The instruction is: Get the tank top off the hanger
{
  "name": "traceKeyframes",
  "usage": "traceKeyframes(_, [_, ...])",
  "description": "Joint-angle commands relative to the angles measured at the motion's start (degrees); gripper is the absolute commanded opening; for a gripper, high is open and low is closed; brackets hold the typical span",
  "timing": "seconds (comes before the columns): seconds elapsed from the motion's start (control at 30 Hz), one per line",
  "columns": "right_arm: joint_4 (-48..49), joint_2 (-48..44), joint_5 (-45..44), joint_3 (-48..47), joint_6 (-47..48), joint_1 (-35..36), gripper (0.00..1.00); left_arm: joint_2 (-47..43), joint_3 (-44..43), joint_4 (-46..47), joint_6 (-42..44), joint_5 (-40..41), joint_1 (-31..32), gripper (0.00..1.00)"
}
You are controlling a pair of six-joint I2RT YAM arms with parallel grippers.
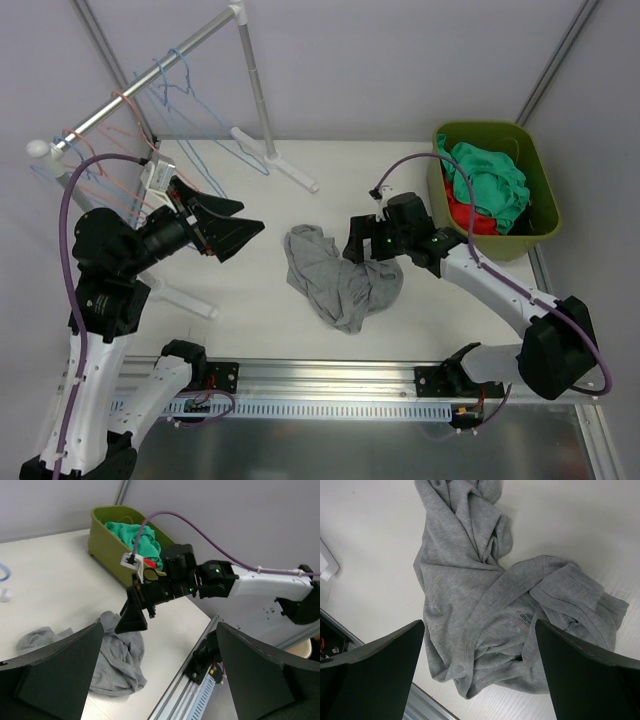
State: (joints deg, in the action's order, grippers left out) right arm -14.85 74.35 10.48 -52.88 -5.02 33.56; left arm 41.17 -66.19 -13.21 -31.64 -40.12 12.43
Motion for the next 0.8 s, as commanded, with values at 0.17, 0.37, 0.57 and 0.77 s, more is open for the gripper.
traceKeyframes(0.17, [-2.19,6.50,-5.38,-7.23,3.43,5.71,1.00,-8.29,3.43,1.52,5.88,-3.83,0.41,0.99])
traceKeyframes(0.37, [-7.82,13.97,-10.12,-12.94,6.42,12.48,0.99,-13.30,6.95,1.61,9.22,-5.05,0.49,0.99])
traceKeyframes(0.57, [-7.65,24.78,-17.76,-13.30,6.51,16.53,1.00,-22.61,18.62,1.52,15.46,-4.19,0.49,0.99])
traceKeyframes(0.77, [-4.84,31.12,-19.17,-11.63,5.81,17.59,0.92,-27.37,29.69,1.61,15.38,0.56,0.49,0.99])
